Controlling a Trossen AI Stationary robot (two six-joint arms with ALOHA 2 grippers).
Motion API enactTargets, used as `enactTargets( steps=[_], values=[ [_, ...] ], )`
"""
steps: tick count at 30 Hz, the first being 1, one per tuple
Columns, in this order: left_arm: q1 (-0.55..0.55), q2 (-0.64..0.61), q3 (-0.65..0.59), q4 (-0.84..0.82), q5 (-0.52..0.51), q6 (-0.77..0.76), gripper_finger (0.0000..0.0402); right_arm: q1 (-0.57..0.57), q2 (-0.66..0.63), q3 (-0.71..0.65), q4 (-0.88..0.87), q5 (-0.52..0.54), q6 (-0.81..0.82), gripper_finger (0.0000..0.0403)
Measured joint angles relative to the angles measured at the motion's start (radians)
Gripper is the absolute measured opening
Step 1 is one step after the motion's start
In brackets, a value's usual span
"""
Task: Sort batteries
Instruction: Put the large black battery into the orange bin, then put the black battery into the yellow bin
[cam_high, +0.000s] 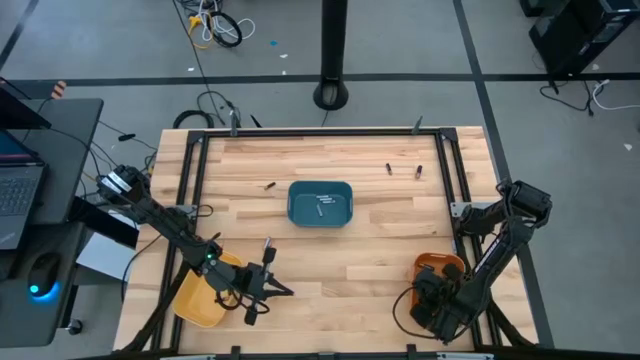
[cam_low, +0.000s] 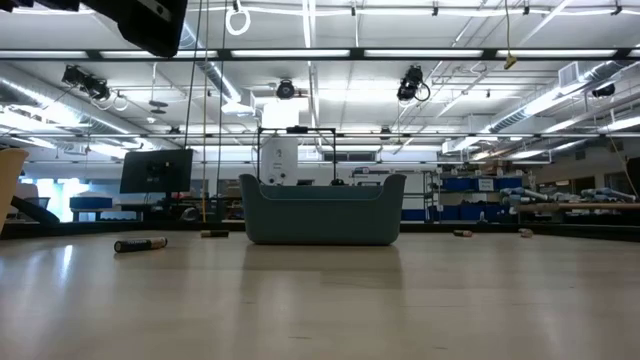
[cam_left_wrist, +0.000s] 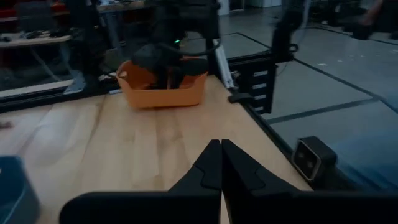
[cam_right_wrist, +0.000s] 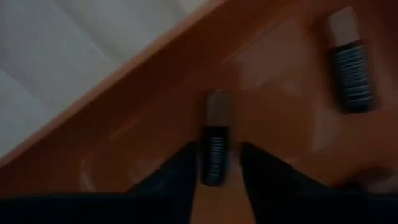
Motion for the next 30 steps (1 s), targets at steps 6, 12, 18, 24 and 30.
enactTargets(
  steps=[6,12,18,24,30],
  values=[
    [0.001,-0.005,0.044,-0.109,-0.026,-0.092,0.0006,0.0,0.0,0.155,-0.23,0.0,-0.022,0.0213],
    [0.001,-0.005,0.211,-0.522,-0.047,-0.286,0.0006,0.0,0.0,0.357,-0.499,0.045,-0.03,0.0208],
    [0.001,-0.005,0.36,-1.101,-0.042,-0.674,0.0006,0.0,-0.002,0.443,-0.492,0.285,-0.201,0.0091],
    [0.06,-0.005,0.366,-1.343,-0.03,-1.002,0.0006,-0.017,0.0,0.413,-0.411,0.452,-0.298,0.0019],
    [0.155,0.007,0.364,-1.357,0.026,-1.018,0.0007,-0.077,0.0,0.345,-0.207,0.524,-0.431,0.0012]
  ],
)
